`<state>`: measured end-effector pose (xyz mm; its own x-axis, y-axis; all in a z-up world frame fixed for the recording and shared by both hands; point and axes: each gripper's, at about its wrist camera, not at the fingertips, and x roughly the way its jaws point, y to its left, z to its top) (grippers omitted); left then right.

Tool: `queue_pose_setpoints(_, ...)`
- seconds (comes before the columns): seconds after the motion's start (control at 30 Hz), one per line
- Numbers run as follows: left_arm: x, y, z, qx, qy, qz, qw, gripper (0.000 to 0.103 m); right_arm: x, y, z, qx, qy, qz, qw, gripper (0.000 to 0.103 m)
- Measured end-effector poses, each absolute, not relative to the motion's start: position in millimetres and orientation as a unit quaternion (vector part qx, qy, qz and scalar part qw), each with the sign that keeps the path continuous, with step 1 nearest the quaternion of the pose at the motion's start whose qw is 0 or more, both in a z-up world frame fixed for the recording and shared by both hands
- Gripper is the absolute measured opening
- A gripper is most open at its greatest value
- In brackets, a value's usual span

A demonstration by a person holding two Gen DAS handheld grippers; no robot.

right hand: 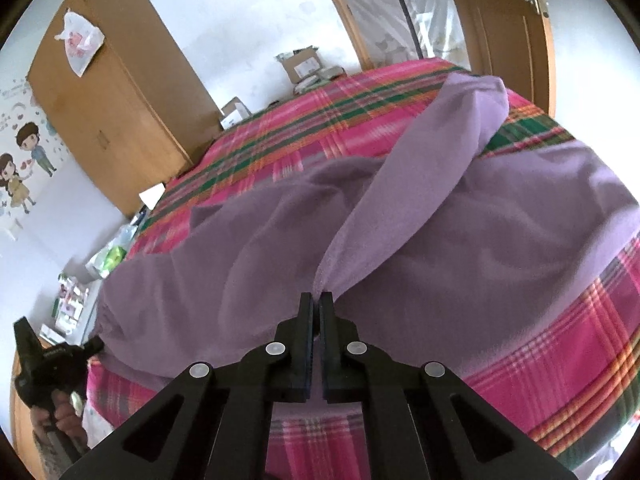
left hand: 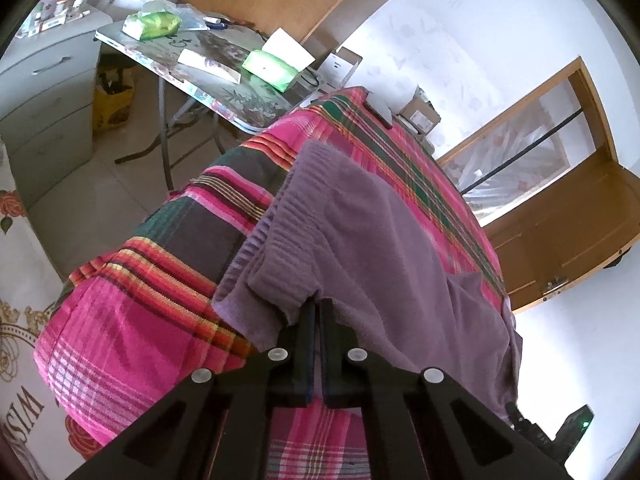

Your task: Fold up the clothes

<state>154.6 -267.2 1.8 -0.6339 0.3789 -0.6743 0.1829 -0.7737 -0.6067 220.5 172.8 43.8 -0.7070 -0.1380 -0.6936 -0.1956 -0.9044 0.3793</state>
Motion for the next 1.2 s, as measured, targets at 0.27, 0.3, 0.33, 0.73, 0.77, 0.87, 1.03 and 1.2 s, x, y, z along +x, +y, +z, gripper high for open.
queue_pose_setpoints(0.27,159,-267,8,-0.414,-0.327,0.848,0.047,0.001,230,180,30,-0.391,0.238,0.889,0.015,0.002)
queue_pose_setpoints(0.3,161,-268,11,-0.409,-0.327,0.851,0.045,0.001,231,180,32,-0.387,0.238,0.891,0.014,0.002)
queue_pose_setpoints(0.33,162,-270,13,-0.405,-0.326,0.853,0.042,0.001,232,180,34,-0.382,0.239,0.893,0.012,0.002)
queue_pose_setpoints(0.73,167,-269,12,-0.415,-0.32,0.85,0.047,0.0,243,177,36,-0.388,0.231,0.892,0.001,0.002)
queue_pose_setpoints(0.77,167,-268,11,-0.418,-0.321,0.848,0.048,0.0,242,178,31,-0.396,0.232,0.889,0.003,0.002)
queue_pose_setpoints(0.87,167,-269,12,-0.417,-0.323,0.848,0.048,0.0,241,181,18,-0.412,0.245,0.877,0.006,0.002)
queue_pose_setpoints(1.03,168,-265,17,-0.412,-0.308,0.856,0.045,0.0,242,182,18,-0.413,0.241,0.878,0.002,0.003)
queue_pose_setpoints(1.2,168,-252,28,-0.406,-0.284,0.867,0.051,0.001,244,185,20,-0.413,0.24,0.879,-0.002,0.005)
